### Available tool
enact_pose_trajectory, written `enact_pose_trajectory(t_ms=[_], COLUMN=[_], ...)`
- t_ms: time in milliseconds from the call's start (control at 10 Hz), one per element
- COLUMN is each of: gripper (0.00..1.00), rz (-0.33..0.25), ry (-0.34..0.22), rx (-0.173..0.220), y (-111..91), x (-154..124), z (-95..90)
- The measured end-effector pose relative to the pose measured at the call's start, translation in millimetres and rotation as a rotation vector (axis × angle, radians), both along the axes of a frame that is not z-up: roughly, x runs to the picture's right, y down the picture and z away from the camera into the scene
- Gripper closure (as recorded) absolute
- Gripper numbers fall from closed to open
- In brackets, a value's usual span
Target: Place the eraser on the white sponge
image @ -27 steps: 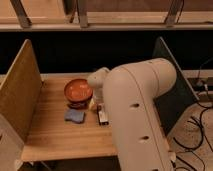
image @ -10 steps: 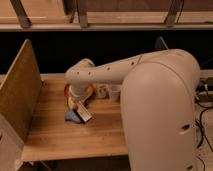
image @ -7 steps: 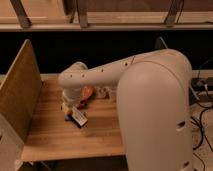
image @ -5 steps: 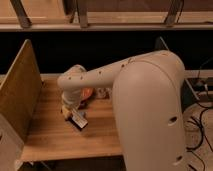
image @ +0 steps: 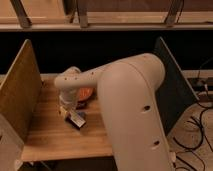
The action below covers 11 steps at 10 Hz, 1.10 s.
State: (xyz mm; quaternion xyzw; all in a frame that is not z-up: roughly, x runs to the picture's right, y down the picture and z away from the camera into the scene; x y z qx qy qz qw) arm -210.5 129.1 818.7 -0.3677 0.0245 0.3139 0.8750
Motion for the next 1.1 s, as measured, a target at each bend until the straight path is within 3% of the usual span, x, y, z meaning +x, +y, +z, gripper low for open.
enact_pose_trajectory(t_ms=[300, 600, 900, 1100], gripper=[1.0, 1.0, 1.0, 0.87], rz=[-0.041, -0.075, -0.064, -0.065], ry=[0.012, 0.075, 0.076, 0.075], rx=[0.027, 0.074, 0.068, 0.068], y=[-6.6, -18.6, -18.4, -18.3], x=[-7.1, 2.9, 0.1, 0.2], z=[20.5, 47.7, 51.0, 51.1])
